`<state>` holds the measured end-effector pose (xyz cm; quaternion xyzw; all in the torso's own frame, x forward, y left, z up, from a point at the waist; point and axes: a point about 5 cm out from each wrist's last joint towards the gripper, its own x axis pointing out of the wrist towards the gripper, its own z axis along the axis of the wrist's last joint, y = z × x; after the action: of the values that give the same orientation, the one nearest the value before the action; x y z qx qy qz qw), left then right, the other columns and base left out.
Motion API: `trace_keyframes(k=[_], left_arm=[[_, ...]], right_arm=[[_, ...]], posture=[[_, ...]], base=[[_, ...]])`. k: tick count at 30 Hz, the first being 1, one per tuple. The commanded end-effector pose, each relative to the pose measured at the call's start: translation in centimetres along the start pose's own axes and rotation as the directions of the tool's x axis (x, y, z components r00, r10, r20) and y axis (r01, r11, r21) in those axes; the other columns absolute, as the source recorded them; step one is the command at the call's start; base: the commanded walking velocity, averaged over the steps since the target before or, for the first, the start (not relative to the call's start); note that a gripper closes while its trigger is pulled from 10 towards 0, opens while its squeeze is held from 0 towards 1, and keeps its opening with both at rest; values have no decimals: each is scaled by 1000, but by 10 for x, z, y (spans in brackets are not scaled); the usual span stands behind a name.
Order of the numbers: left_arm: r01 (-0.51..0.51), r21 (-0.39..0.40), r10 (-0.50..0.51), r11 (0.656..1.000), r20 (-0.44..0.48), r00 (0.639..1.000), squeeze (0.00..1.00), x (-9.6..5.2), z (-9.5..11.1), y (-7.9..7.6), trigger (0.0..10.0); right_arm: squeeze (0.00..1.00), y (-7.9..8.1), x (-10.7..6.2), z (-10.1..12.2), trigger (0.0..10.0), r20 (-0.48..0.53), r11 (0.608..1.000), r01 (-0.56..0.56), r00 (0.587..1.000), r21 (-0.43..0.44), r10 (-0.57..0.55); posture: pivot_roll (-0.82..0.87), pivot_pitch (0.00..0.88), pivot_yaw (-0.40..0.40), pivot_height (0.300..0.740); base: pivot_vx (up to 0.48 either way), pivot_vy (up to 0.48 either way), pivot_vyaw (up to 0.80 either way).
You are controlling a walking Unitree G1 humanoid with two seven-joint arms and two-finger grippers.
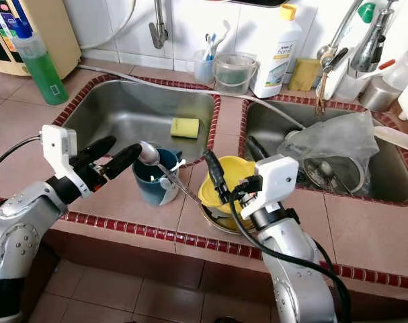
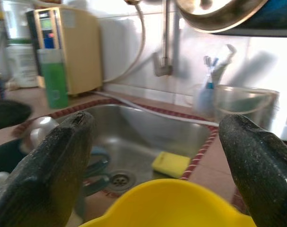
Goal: Kitchen organization
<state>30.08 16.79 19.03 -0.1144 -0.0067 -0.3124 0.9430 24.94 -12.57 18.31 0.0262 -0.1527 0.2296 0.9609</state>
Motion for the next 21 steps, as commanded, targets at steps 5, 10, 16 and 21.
trace_keyframes(k=[5,10,16,21], left_arm=[[31,-21,-31,999,-4,1000,0,5,6,1,10000],[59,-40,-60,997,-35,998,0,8,2,2,10000],[60,-121,-73,991,-111,991,0,12,-9,4,10000],[60,-163,-82,985,-135,987,0,15,-11,5,10000]], right_arm=[[0,10,-5,4,10000,-16,997,-81,997,2,81],[0,23,-12,6,10000,-39,985,-169,985,29,170],[0,35,-19,10,10000,-53,972,-228,972,59,231],[0,36,-21,11,10000,-63,970,-233,970,65,237]], posture=[[-93,106,18,740],[-100,116,23,740],[-112,132,28,740],[-118,136,31,740]], base=[[0,0,0],[0,0,0],[0,0,0],[0,0,0]])
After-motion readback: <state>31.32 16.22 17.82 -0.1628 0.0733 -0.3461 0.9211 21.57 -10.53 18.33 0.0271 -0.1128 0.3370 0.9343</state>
